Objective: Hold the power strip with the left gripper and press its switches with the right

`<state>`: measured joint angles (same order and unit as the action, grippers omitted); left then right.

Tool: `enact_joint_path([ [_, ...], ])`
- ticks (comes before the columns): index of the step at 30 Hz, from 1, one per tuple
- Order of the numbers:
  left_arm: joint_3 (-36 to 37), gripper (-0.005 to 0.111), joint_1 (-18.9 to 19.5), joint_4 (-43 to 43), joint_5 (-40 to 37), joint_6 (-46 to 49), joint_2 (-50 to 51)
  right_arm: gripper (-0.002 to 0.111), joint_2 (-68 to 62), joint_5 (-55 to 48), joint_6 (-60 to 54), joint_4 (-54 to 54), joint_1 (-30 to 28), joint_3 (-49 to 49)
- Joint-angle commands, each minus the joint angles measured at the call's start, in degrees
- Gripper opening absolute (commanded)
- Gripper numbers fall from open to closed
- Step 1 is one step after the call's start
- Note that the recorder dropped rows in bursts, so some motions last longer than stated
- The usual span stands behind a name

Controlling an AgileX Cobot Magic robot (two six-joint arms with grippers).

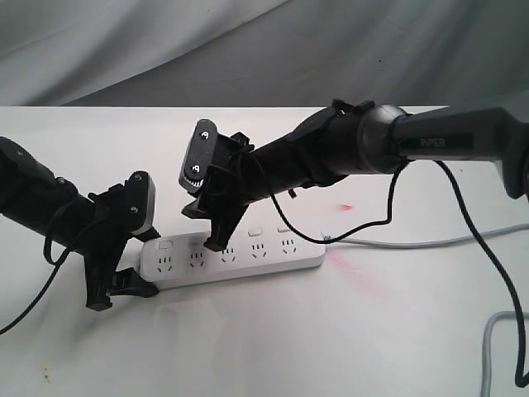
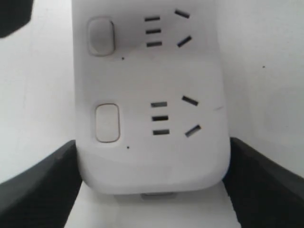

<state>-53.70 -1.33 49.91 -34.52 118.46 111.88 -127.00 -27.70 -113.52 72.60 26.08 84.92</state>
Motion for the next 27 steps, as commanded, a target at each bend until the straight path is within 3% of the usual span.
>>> enact_joint_path([
  [1, 0.1, 0.054, -0.3, -2.9, 1.3, 1.5, 0.4, 0.032, 0.8, -1.8, 0.9, -0.9, -0.3, -2.1],
  [27, 0.1, 0.054, -0.3, -2.9, 1.3, 1.5, 0.4, 0.032, -1.4, -1.4, 0.2, -3.0, 0.0, -2.8],
])
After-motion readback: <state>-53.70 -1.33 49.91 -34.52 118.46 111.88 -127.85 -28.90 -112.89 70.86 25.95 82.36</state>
